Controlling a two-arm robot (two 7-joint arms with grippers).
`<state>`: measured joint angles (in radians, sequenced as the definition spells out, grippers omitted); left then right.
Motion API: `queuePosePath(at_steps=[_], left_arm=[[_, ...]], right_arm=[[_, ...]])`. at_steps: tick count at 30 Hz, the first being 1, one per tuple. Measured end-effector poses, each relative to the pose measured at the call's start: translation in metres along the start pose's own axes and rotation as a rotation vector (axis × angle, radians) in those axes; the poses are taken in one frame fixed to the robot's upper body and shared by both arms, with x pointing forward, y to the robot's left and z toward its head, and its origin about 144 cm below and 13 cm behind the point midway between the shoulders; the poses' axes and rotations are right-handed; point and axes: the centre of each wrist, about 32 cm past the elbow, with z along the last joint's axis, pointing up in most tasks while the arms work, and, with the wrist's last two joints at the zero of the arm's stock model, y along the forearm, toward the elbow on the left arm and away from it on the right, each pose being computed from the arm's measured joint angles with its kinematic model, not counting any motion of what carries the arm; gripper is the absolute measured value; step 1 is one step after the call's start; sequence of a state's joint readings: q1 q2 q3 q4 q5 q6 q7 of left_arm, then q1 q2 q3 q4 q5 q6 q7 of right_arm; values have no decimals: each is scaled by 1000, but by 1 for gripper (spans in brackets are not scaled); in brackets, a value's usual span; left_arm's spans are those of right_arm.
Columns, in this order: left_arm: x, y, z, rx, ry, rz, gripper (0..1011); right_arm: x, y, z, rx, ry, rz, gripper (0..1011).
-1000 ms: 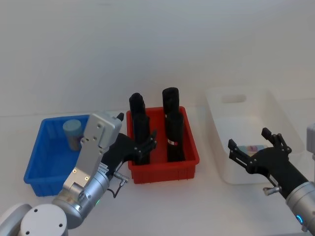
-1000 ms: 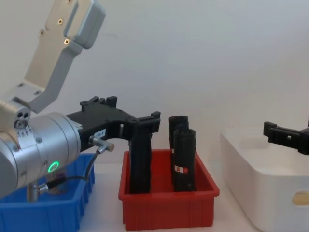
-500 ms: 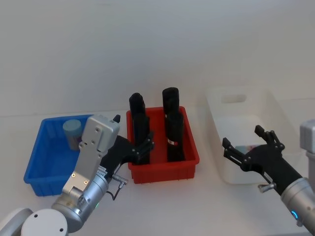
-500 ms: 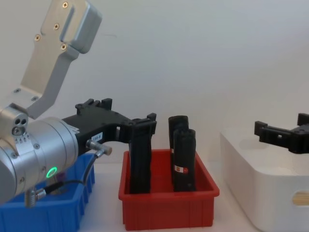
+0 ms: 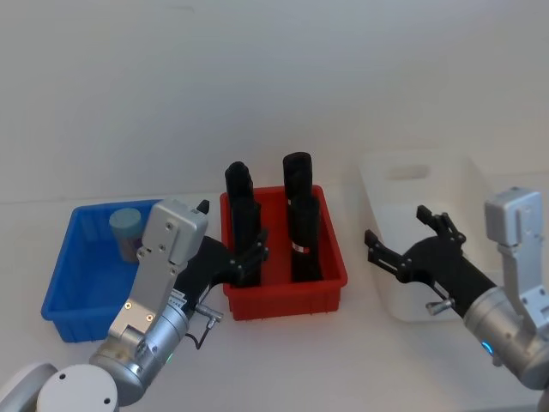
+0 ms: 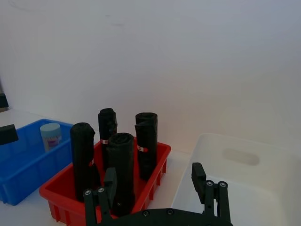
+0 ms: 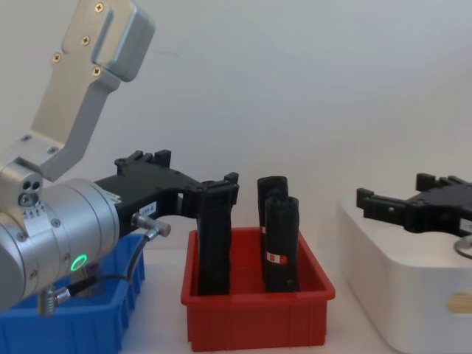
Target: Pick the cotton swabs from the blue box and place them into the white box.
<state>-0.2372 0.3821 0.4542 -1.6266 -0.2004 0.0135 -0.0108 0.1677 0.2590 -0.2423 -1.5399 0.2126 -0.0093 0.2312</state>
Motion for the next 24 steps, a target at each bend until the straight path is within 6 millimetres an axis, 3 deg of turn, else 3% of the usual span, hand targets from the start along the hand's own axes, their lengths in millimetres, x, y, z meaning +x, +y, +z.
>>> queuePosePath(at_steps=[24], left_arm=[[0, 0, 0, 1, 0, 0, 1004]], right_arm=[[11, 83, -27, -18, -31, 162, 1001]])
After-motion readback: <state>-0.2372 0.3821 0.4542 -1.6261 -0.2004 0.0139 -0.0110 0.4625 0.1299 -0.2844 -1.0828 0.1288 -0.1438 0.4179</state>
